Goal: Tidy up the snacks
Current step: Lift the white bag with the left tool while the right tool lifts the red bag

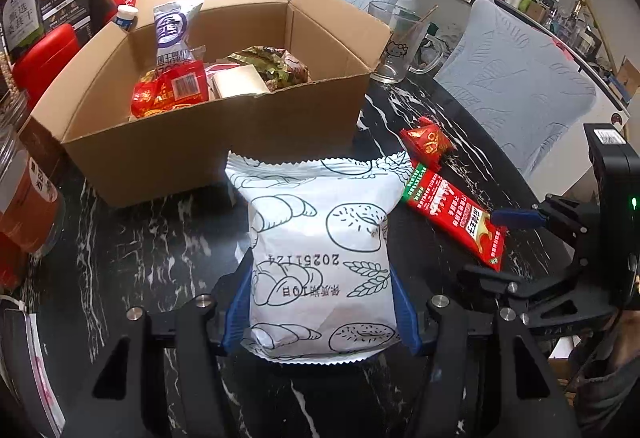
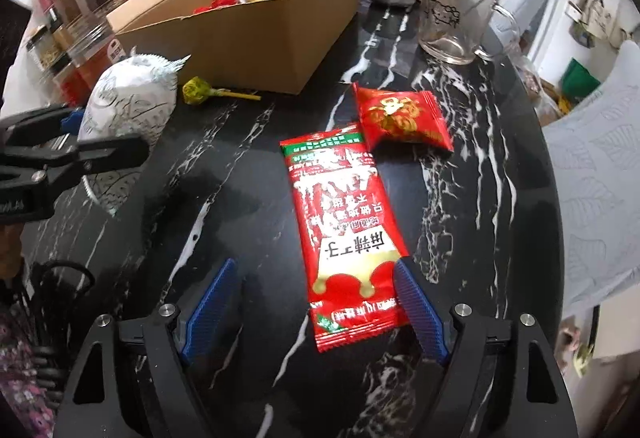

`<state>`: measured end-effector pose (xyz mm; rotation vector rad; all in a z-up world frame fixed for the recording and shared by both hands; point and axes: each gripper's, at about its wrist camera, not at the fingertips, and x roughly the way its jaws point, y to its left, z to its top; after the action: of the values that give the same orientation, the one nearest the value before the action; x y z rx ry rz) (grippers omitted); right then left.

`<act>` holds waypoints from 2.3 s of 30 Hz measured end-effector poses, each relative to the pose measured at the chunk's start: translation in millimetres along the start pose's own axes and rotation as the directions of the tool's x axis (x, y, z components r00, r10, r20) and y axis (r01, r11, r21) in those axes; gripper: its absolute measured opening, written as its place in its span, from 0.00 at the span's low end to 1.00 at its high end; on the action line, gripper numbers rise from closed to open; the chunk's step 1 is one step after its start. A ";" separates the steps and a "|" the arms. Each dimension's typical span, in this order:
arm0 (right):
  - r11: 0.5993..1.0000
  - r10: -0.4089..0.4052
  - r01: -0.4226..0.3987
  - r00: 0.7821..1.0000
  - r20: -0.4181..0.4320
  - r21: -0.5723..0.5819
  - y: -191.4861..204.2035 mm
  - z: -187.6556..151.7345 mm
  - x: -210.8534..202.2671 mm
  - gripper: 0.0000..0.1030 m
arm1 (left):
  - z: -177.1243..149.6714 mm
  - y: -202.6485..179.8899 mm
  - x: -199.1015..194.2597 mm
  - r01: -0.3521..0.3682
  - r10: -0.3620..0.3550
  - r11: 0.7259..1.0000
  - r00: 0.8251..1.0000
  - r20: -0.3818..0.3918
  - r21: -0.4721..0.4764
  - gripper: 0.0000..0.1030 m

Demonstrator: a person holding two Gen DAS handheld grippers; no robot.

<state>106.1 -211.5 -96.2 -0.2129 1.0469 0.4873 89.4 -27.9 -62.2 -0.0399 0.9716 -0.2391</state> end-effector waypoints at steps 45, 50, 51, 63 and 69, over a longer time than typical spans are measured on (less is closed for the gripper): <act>0.991 -0.116 0.115 0.993 0.017 0.063 51.5 -20.5 7.1 0.69 | -30.8 45.8 -6.4 -0.011 0.009 0.997 0.999 -0.031 -0.071 0.58; 0.992 -0.106 0.100 0.991 0.082 0.070 51.6 -22.3 3.6 0.47 | -33.2 50.5 -7.9 -0.011 0.009 0.997 0.999 -0.031 -0.078 0.58; 0.992 -0.104 0.097 0.991 0.089 0.079 50.8 -21.7 3.6 0.46 | -33.9 50.7 -8.1 -0.010 0.008 0.997 0.999 -0.031 -0.077 0.58; 0.988 -0.066 0.047 0.989 0.132 0.149 59.3 -28.7 -4.5 0.43 | -31.5 53.2 -19.2 0.008 -0.008 0.998 1.000 0.003 -0.062 0.57; 0.984 -0.073 0.049 0.988 0.134 0.174 59.7 -31.2 -7.7 0.43 | -34.0 54.2 -2.5 0.018 -0.023 0.997 0.998 -0.060 -0.078 0.61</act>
<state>50.0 -173.8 -101.3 -0.0582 0.9367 0.3501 70.0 28.0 -87.0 -0.1143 1.0416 -0.2222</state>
